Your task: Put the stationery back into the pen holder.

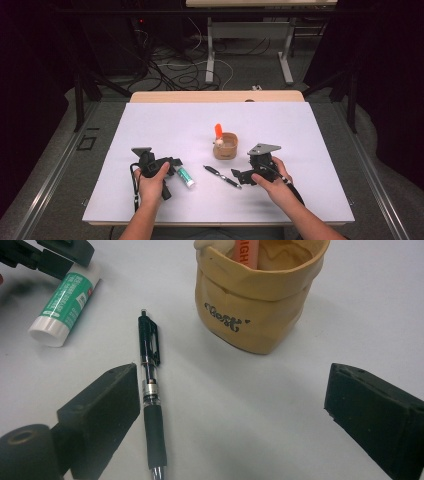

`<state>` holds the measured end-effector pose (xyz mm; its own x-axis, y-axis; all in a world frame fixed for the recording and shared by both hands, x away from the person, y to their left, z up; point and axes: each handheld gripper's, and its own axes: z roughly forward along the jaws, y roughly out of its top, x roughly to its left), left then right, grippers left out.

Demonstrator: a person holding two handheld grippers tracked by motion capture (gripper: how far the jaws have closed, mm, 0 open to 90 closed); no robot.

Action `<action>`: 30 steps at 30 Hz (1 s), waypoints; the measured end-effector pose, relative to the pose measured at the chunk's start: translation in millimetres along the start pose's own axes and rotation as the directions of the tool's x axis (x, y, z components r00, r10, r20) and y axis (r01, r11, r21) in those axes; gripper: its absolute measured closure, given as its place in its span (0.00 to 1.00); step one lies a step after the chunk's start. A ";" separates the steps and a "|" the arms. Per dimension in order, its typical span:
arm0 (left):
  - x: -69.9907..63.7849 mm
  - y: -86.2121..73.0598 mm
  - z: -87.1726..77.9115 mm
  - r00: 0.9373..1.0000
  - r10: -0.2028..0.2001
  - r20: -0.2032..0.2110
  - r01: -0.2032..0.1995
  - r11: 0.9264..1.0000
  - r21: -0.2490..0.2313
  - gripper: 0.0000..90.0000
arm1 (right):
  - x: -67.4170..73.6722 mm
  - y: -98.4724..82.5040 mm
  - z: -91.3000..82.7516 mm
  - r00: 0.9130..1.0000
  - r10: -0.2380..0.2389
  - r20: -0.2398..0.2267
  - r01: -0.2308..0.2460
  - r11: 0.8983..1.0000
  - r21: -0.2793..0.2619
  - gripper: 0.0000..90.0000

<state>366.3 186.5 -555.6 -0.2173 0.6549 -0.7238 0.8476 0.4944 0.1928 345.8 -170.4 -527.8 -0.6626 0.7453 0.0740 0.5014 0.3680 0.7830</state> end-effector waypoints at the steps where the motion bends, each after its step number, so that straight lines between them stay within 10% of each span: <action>1: 0.0 0.0 -0.1 1.000 0.000 -0.008 0.000 1.000 0.001 0.60 | -0.1 0.0 0.0 1.000 0.000 0.000 0.000 1.000 0.001 0.08; 30: 3.4 0.0 0.1 0.998 -0.068 0.013 0.068 0.998 0.000 0.72 | -0.2 -0.4 0.7 1.000 -0.004 0.002 0.004 1.000 0.008 0.08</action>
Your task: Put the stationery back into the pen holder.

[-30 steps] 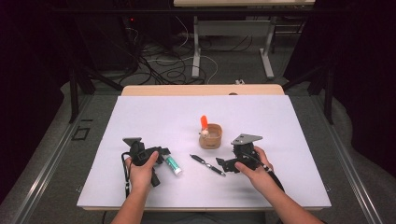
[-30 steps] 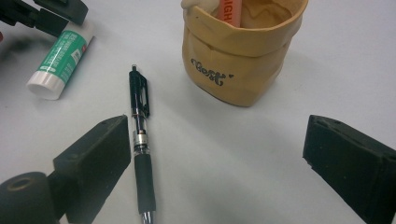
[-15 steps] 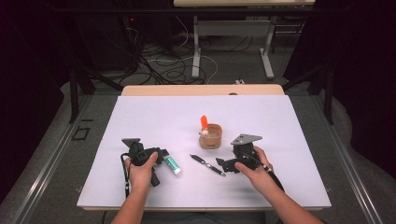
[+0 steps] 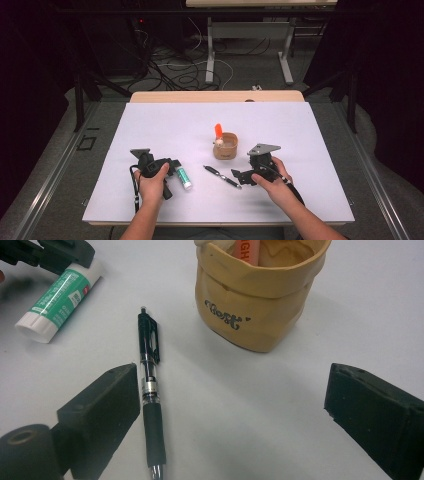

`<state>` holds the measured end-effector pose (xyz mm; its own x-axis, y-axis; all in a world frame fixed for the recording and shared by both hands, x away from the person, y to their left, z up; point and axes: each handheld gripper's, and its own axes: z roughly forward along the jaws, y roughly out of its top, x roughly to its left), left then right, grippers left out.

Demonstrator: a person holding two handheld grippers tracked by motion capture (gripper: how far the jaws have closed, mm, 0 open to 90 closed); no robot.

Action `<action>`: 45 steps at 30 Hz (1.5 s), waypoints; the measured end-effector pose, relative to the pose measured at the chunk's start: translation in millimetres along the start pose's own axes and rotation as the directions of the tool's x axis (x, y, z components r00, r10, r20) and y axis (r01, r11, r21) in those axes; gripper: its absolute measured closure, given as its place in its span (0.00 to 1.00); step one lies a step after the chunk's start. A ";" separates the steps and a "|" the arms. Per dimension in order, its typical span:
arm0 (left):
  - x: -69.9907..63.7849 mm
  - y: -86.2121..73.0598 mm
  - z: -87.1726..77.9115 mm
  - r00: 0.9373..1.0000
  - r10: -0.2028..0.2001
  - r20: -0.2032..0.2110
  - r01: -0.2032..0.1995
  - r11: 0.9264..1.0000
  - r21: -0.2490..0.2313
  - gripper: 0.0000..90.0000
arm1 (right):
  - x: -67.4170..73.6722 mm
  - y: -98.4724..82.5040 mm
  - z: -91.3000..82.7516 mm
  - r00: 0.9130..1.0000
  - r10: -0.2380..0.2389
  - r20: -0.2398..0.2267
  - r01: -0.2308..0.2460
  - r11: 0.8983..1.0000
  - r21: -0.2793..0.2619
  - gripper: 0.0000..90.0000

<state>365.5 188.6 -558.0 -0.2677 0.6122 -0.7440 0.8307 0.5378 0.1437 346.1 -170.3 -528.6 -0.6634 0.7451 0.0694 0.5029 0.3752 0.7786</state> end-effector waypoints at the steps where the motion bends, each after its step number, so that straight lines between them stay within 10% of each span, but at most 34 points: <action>1: 0.0 0.2 -0.1 1.000 0.002 0.001 -0.002 1.000 0.002 0.72 | -0.1 0.0 0.0 1.000 -0.001 -0.001 0.001 1.000 0.000 0.08; 24: 5.9 -3.7 -5.0 0.995 0.078 0.056 -0.077 0.997 -0.032 0.72 | 0.0 -0.2 0.9 1.000 -0.002 0.004 0.002 1.000 -0.007 0.08; 35: 1.4 -15.9 -13.8 0.974 0.198 0.111 -0.192 0.979 -0.063 0.72 | 0.0 -0.3 1.0 1.000 -0.003 0.005 0.003 1.000 -0.007 0.08; 45: -6.0 -26.4 -21.6 0.938 0.325 0.122 -0.312 0.944 -0.109 0.72 | 0.3 -0.2 1.1 1.000 -0.004 0.003 0.004 1.000 0.000 0.08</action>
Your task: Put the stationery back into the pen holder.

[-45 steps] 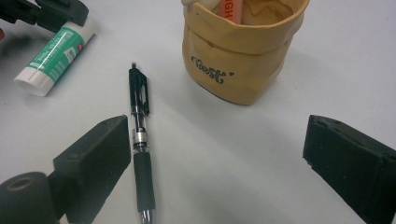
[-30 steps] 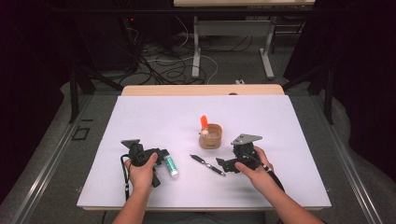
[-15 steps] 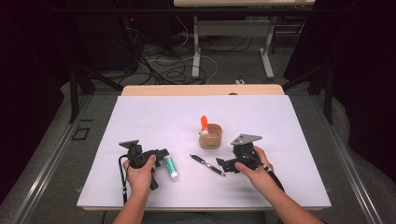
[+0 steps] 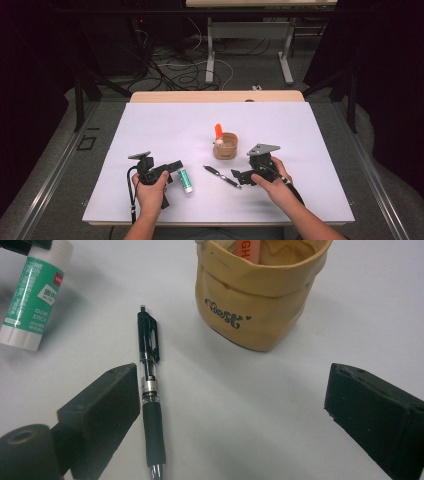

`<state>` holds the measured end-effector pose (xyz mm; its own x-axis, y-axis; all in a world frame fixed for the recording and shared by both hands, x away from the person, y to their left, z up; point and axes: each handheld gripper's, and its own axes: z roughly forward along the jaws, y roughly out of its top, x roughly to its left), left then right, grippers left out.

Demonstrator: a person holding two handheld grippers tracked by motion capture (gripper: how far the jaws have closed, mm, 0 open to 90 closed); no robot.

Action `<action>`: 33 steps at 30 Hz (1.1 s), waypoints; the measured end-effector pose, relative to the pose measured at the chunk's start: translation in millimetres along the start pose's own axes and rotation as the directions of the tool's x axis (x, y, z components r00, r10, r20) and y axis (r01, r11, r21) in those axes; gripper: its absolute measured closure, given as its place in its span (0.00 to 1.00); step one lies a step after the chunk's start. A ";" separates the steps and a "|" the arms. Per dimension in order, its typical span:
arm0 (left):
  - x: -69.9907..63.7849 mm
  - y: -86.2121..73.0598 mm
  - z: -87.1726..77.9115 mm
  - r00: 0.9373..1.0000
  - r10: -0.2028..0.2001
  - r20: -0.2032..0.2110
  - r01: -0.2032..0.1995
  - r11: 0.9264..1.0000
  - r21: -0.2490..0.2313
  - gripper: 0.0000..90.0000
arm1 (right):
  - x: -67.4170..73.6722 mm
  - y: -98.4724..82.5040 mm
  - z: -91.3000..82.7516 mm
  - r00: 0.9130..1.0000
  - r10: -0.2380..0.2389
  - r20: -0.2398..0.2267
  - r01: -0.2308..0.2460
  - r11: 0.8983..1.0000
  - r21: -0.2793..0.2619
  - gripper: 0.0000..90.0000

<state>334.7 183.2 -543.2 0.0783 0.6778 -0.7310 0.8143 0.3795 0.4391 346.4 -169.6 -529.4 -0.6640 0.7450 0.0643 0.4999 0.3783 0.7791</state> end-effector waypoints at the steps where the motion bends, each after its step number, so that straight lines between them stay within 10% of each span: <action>1: -0.7 -0.2 0.1 1.000 0.013 0.001 -0.013 1.000 -0.004 0.72 | 0.0 -0.1 0.0 1.000 0.000 0.002 0.000 1.000 0.000 0.08; 24: -14.8 3.9 1.9 0.992 0.119 0.038 -0.118 0.993 -0.027 0.72 | -0.9 -0.8 1.2 1.000 -0.007 -0.001 0.007 1.000 0.004 0.08; 33: -15.8 4.2 6.4 0.975 0.205 0.084 -0.203 0.979 -0.032 0.72 | -1.1 -1.2 1.7 1.000 -0.004 0.003 0.004 1.000 0.000 0.08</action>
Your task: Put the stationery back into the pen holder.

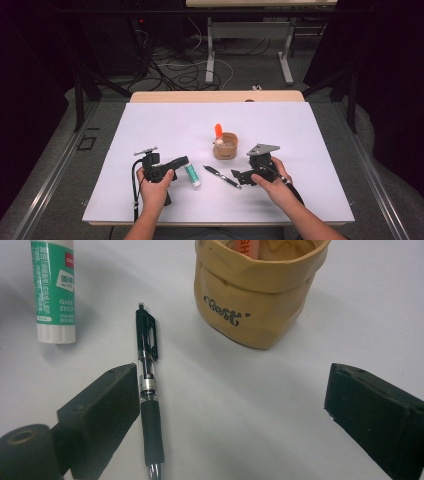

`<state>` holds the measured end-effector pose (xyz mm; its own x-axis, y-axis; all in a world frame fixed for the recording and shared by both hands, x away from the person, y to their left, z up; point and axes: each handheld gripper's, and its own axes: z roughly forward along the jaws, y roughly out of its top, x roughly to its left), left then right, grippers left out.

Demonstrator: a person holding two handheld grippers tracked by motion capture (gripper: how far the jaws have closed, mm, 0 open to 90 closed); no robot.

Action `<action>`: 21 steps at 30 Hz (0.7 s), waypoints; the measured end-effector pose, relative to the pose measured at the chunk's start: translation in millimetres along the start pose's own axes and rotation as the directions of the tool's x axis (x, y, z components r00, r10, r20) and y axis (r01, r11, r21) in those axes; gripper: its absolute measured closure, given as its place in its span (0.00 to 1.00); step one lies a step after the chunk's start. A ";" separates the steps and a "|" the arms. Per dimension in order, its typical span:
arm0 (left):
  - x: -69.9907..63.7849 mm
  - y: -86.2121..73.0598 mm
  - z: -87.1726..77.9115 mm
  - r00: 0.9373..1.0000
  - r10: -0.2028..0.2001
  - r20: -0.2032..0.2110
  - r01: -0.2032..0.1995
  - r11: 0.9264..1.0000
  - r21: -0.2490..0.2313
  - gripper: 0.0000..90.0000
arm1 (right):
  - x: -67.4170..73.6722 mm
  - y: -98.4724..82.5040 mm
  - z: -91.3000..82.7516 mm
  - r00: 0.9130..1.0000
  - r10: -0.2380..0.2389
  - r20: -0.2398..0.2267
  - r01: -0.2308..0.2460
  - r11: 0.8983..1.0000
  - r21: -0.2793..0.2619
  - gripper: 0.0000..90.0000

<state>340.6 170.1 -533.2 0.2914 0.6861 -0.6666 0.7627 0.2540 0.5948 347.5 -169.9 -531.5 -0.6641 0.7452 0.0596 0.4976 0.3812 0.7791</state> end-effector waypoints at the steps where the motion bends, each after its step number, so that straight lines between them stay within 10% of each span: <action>1: -0.2 -0.3 0.3 1.000 -0.001 0.003 0.001 1.000 -0.002 0.72 | 0.2 0.0 0.1 1.000 0.001 -0.001 -0.001 1.000 0.002 0.08; 21: -17.0 -1.0 5.8 0.984 0.173 0.038 -0.170 0.983 -0.071 0.72 | -0.1 -0.3 0.0 1.000 0.005 -0.002 -0.005 1.000 0.003 0.08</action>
<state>338.2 154.2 -525.0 0.4408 0.6933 -0.5700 0.6590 0.1812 0.7300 347.4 -170.1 -531.8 -0.6624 0.7463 0.0647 0.5030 0.3791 0.7767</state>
